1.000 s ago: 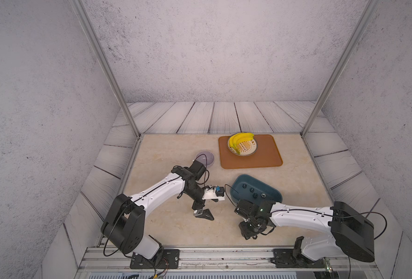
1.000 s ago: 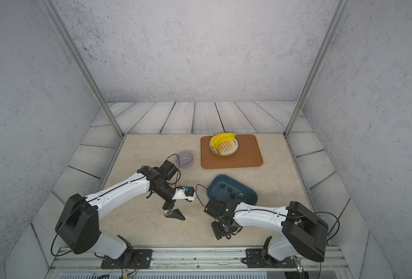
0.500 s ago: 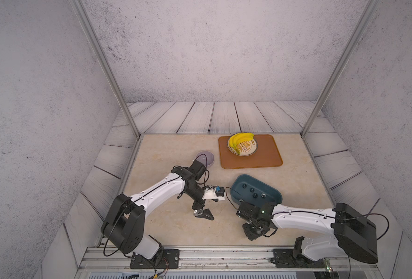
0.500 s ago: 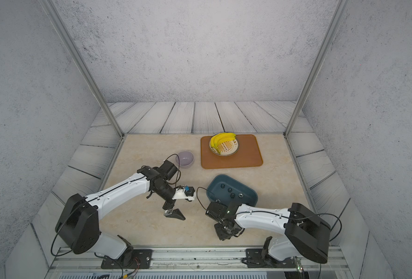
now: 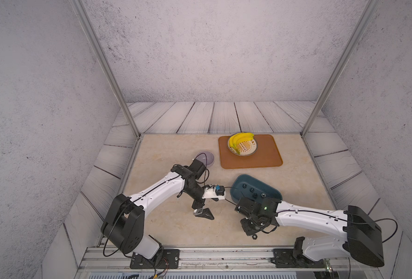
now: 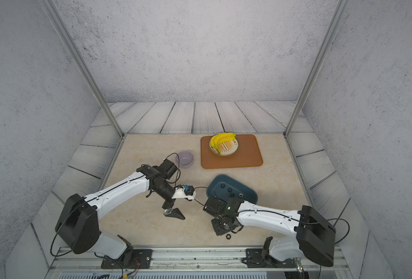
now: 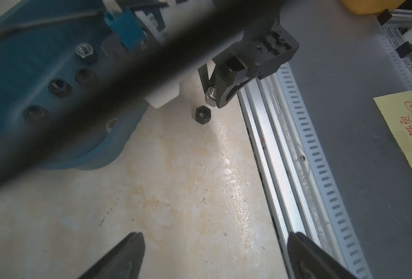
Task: Put the nuts on the desktop into the storage box
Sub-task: Pick up the nut from the center of the board, then place the nut in the storage box.
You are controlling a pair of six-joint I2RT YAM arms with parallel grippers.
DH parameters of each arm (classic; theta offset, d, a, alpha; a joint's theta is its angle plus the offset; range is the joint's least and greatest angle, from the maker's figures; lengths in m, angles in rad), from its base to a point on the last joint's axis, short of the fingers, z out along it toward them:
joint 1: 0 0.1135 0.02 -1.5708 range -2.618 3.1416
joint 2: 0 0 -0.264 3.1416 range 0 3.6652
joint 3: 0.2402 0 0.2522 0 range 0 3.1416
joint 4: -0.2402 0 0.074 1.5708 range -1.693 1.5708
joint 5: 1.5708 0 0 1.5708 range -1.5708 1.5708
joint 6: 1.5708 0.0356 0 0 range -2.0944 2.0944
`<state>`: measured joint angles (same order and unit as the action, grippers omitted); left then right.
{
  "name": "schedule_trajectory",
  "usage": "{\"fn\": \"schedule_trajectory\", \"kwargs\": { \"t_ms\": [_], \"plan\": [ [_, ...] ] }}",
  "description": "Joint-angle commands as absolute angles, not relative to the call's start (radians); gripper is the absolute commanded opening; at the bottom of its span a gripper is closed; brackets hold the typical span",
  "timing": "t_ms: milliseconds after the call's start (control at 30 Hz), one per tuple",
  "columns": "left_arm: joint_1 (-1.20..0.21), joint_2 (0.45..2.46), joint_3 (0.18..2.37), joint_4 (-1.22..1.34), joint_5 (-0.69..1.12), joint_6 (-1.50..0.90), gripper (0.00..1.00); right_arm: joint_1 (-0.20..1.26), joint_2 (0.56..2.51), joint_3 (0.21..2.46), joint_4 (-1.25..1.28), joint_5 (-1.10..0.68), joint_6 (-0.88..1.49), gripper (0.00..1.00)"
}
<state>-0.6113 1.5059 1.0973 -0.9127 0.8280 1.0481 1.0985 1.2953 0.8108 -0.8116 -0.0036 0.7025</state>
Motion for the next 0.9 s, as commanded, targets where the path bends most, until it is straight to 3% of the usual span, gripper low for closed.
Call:
{"fn": "schedule_trajectory", "kwargs": {
  "t_ms": [0, 467, 867],
  "plan": [
    [-0.598, 1.483, 1.146, -0.964, 0.854, 1.067, 0.98, 1.104, 1.246, 0.888, -0.889, 0.031, 0.706, 0.25],
    [-0.565, 1.491, 1.343, -1.074, 0.941, 1.100, 0.99, 1.057, 1.298, 1.153, -1.055, 0.138, 0.650, 0.25],
    [-0.512, 1.488, 1.371, -0.980, 0.962, 0.988, 0.98, 1.030, 1.294, 1.066, -1.037, 0.107, 0.624, 0.22]
  ]
}}
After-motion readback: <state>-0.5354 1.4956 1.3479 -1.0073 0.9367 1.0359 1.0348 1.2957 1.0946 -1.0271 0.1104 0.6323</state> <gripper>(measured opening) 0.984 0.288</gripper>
